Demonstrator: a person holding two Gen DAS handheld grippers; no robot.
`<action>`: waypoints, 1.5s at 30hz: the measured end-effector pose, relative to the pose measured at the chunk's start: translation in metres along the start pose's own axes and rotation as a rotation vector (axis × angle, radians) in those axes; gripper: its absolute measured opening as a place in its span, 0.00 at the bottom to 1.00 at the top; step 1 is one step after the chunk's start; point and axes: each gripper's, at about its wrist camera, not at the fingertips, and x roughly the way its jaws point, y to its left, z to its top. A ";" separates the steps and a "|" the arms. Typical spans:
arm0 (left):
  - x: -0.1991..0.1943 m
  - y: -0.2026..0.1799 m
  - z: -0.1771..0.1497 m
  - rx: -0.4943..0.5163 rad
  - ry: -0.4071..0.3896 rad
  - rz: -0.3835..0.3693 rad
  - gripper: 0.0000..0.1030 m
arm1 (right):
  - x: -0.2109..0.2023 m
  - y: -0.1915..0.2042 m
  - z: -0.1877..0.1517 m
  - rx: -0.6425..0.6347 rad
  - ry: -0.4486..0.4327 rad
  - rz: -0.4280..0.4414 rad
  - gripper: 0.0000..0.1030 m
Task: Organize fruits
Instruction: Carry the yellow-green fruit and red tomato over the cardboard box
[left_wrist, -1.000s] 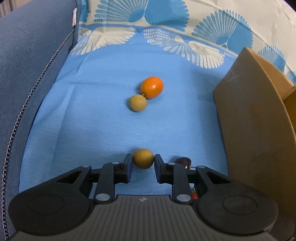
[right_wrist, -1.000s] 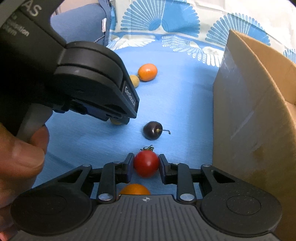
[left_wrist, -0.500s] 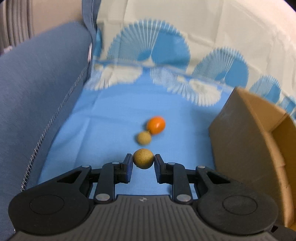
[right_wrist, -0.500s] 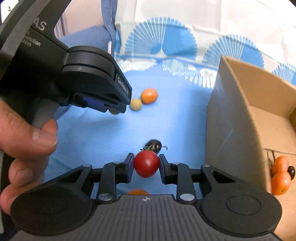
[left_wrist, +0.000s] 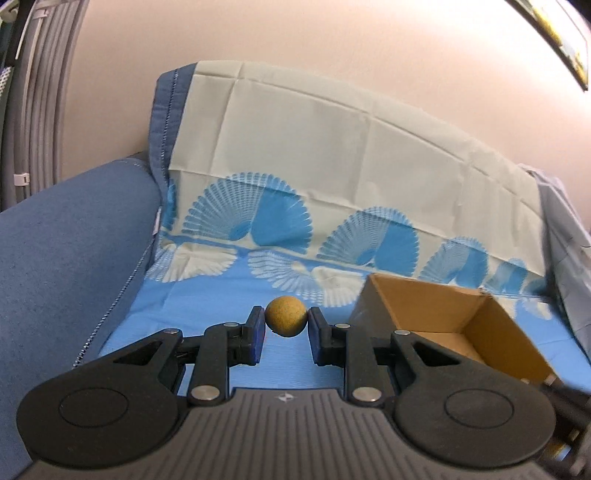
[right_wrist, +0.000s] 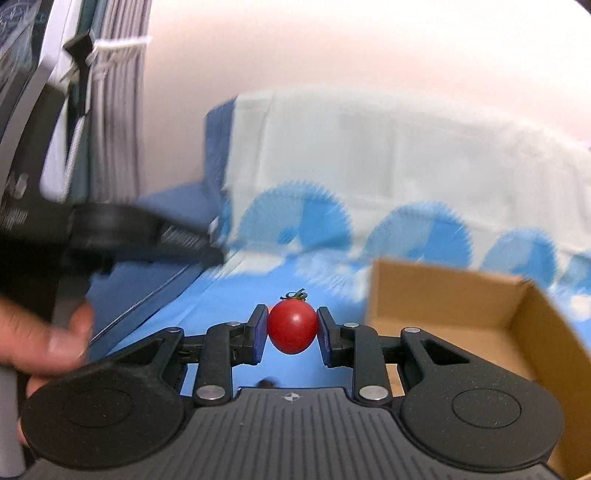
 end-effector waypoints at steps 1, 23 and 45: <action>-0.002 -0.003 -0.001 0.004 -0.004 -0.008 0.27 | -0.005 -0.007 0.002 0.002 -0.018 -0.019 0.29; 0.004 -0.063 -0.029 0.190 -0.026 -0.175 0.27 | -0.053 -0.202 -0.001 0.173 -0.113 -0.365 0.28; 0.007 -0.142 -0.075 0.348 -0.015 -0.353 0.27 | -0.045 -0.206 -0.006 0.154 -0.086 -0.385 0.29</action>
